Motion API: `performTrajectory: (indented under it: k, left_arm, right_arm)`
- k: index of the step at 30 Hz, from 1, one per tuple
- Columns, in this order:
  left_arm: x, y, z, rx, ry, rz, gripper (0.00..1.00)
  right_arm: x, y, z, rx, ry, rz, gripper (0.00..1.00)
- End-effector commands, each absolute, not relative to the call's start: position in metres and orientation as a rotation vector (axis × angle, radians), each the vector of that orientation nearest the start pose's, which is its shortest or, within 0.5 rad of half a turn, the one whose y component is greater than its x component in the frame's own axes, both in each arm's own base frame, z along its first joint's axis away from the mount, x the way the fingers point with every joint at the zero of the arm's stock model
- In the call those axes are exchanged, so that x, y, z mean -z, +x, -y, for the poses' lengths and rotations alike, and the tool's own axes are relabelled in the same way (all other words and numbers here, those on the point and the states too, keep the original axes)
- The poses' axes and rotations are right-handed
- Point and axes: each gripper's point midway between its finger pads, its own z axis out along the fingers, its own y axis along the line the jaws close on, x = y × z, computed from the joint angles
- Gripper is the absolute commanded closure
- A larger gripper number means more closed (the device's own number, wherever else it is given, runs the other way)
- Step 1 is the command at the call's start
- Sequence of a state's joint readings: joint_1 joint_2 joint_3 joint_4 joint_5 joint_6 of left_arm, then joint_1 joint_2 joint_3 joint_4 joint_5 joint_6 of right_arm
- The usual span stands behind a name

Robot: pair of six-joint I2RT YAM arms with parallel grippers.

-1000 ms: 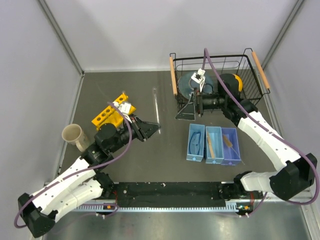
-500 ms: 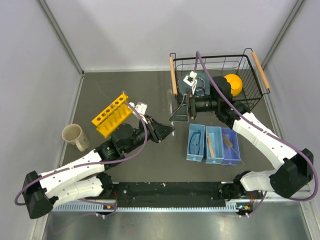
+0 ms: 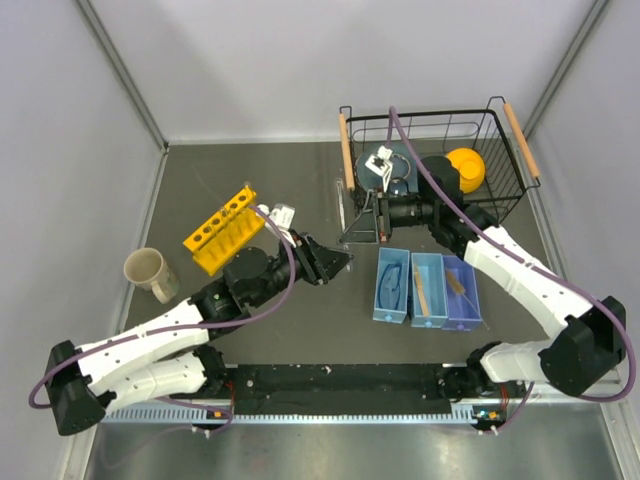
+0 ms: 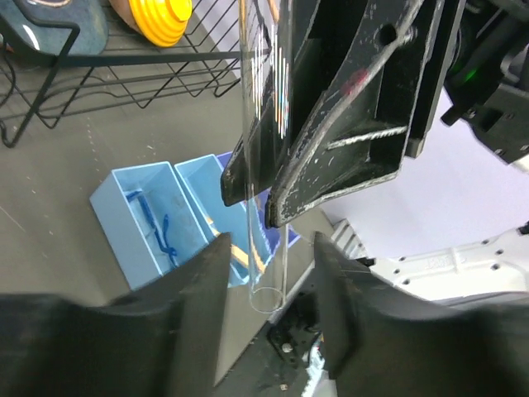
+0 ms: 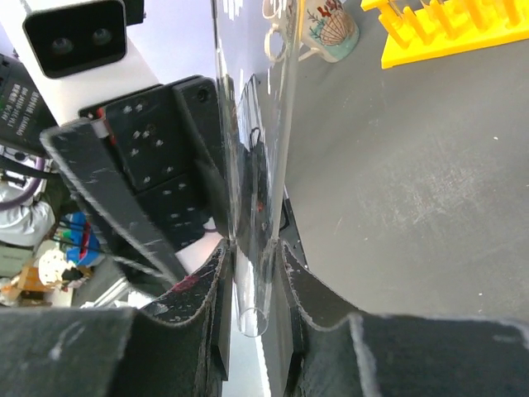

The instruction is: Organize the chemistry lab equipment

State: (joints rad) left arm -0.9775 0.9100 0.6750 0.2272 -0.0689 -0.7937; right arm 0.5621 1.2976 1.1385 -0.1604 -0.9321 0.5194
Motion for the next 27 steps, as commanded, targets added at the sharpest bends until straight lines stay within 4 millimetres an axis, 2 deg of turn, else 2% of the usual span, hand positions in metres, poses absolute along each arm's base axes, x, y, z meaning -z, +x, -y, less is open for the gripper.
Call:
performTrajectory:
  k: [1, 2, 3, 4, 5, 6, 7, 8, 9, 10, 11, 12, 18, 27]
  left_arm:
    - [-0.335, 0.182, 0.297, 1.321, 0.103, -1.635, 0.37]
    - [-0.344, 0.177, 0.288, 1.326, 0.104, -1.601, 0.21]
    - [-0.34, 0.176, 0.282, 1.288, 0.125, -1.611, 0.11]
    - [-0.341, 0.175, 0.276, 1.268, 0.128, -1.611, 0.05]
    - [-0.358, 0.173, 0.265, 1.259, 0.117, -1.581, 0.01]
    - [-0.345, 0.176, 0.257, 1.185, 0.134, -1.65, 0.01]
    - [-0.348, 0.178, 0.251, 1.159, 0.133, -1.663, 0.01]
    - [-0.363, 0.175, 0.25, 1.171, 0.165, -1.664, 0.01]
    - [-0.364, 0.183, 0.244, 1.141, 0.157, -1.689, 0.01]
    - [-0.355, 0.183, 0.242, 1.128, 0.18, -1.763, 0.01]
    - [-0.364, 0.177, 0.251, 1.197, 0.247, -1.787, 0.01]
    - [-0.365, 0.188, 0.245, 1.198, 0.213, -1.805, 0.01]
    - [-0.396, 0.18, 0.256, 1.359, 0.369, -1.766, 0.01]
    - [-0.377, 0.188, 0.261, 1.298, 0.446, -1.856, 0.01]
  right_arm:
    - [-0.312, 0.199, -0.308, -1.536, -0.836, -1.863, 0.93]
    - [-0.311, 0.198, -0.307, -1.51, -0.866, -1.844, 0.93]
    - [-0.309, 0.198, -0.305, -1.491, -0.873, -1.842, 0.93]
    - [-0.307, 0.196, -0.303, -1.475, -0.884, -1.838, 0.93]
    - [-0.303, 0.195, -0.3, -1.445, -0.907, -1.834, 0.93]
    - [-0.297, 0.195, -0.299, -1.434, -0.913, -1.843, 0.93]
    - [-0.297, 0.192, -0.297, -1.426, -0.924, -1.832, 0.94]
    - [-0.294, 0.19, -0.296, -1.411, -0.949, -1.828, 0.94]
    - [-0.292, 0.188, -0.295, -1.405, -0.964, -1.825, 0.94]
    - [-0.29, 0.185, -0.294, -1.402, -0.98, -1.822, 0.94]
    - [-0.289, 0.183, -0.294, -1.39, -1.004, -1.807, 0.94]
    - [-0.286, 0.18, -0.292, -1.386, -1.016, -1.814, 0.94]
    - [-0.284, 0.171, -0.29, -1.391, -1.076, -1.783, 0.94]
    - [-0.281, 0.16, -0.289, -1.435, -1.127, -1.765, 0.94]
